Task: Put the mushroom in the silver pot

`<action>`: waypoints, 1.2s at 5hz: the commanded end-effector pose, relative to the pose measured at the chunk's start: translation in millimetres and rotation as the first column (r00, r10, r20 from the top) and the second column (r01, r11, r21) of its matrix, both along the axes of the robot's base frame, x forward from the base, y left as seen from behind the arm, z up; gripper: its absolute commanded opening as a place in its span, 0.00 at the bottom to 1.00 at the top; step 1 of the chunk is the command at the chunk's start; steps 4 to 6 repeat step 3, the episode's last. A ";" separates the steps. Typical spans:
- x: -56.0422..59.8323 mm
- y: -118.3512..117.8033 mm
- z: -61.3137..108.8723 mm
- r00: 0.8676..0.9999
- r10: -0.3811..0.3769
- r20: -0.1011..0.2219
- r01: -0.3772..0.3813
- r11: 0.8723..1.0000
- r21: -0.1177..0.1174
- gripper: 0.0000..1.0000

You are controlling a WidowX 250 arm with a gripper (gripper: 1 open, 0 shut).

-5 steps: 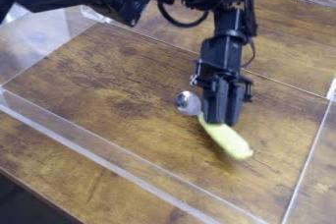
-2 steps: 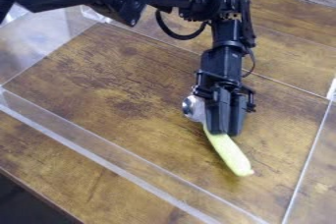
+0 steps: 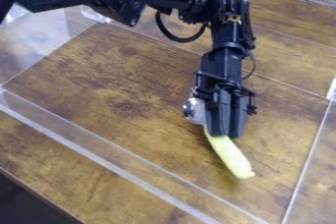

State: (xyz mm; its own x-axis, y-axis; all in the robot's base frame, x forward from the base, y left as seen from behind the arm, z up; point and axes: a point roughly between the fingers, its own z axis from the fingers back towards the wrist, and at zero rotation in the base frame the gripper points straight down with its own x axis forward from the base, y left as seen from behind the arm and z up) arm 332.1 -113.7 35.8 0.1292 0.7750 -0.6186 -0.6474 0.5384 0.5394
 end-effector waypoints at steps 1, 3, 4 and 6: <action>1.6 -0.2 30.9 0.999 -0.002 0.050 0.003 1.000 -0.025 0.00; 2.4 -1.3 35.5 0.997 0.078 0.018 -0.077 0.996 -0.046 0.00; 2.4 -1.3 35.5 0.997 0.078 0.018 -0.077 0.996 -0.046 0.00; 2.4 -1.3 35.5 0.997 0.078 0.018 -0.077 0.996 -0.046 0.00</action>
